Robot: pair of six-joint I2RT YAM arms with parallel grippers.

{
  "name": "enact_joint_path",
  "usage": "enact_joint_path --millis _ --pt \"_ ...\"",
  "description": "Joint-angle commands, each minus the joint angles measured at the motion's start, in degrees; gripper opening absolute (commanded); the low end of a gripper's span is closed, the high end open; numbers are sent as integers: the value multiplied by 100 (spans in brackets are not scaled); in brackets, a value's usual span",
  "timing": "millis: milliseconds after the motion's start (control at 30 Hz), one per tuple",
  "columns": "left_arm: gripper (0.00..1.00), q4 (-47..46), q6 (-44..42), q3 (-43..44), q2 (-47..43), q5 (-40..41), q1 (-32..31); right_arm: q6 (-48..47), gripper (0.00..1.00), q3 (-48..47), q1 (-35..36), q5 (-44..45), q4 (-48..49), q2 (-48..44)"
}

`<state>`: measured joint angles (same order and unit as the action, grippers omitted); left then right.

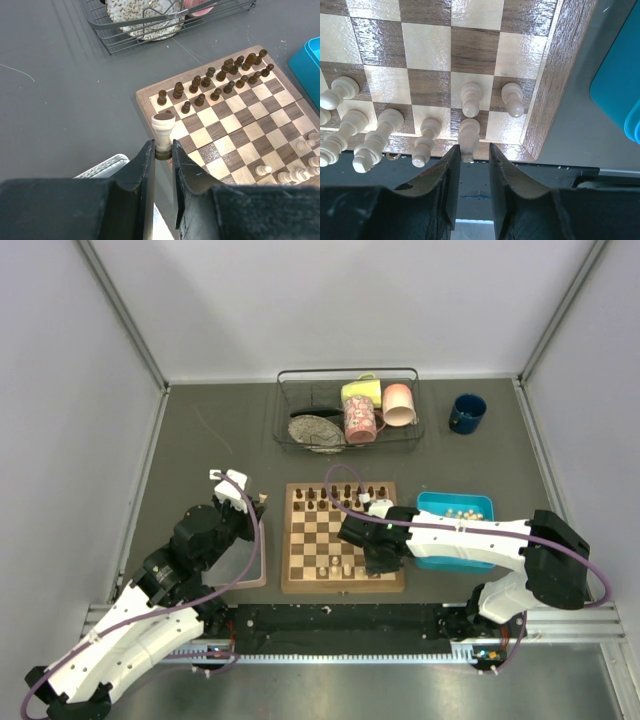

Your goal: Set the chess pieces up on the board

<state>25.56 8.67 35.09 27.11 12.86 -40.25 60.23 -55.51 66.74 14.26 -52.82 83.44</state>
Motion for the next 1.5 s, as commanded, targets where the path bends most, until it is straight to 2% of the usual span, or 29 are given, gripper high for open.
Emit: enact_joint_path --millis 0,300,400,467,567,667,767,900,1100,1467 --pt "0 -324 -32 -46 -66 -12 26 -46 30 -276 67 200 8 -214" --pt "0 -411 -93 -46 -118 -257 26 -213 33 -855 76 568 -457 -924" --pt "0 -499 -225 24 -75 -933 26 -441 35 -1110 76 718 -449 -1415" --pt "0 -613 -356 111 -40 -1767 26 -852 36 -1225 76 666 -274 -1698" --pt "0 -1008 -506 130 -39 -2884 17 -1449 41 -1296 76 -8 411 -2252" --pt "0 -1447 -401 156 66 -3874 17 -1593 46 -1279 76 -527 1096 -2683" --pt "0 -1877 -147 200 504 -4570 8 -1541 55 -1112 76 -854 1686 -2964" --pt "0 -2371 170 191 795 -4714 -201 -1382 56 -936 76 -934 2021 -2965" --pt "0 -2380 170 367 1147 -4529 -597 -1163 56 -629 67 -882 2557 -2895" --pt "0 -2354 109 455 1516 -4178 -1239 -1092 56 -611 67 -916 2531 -2631"
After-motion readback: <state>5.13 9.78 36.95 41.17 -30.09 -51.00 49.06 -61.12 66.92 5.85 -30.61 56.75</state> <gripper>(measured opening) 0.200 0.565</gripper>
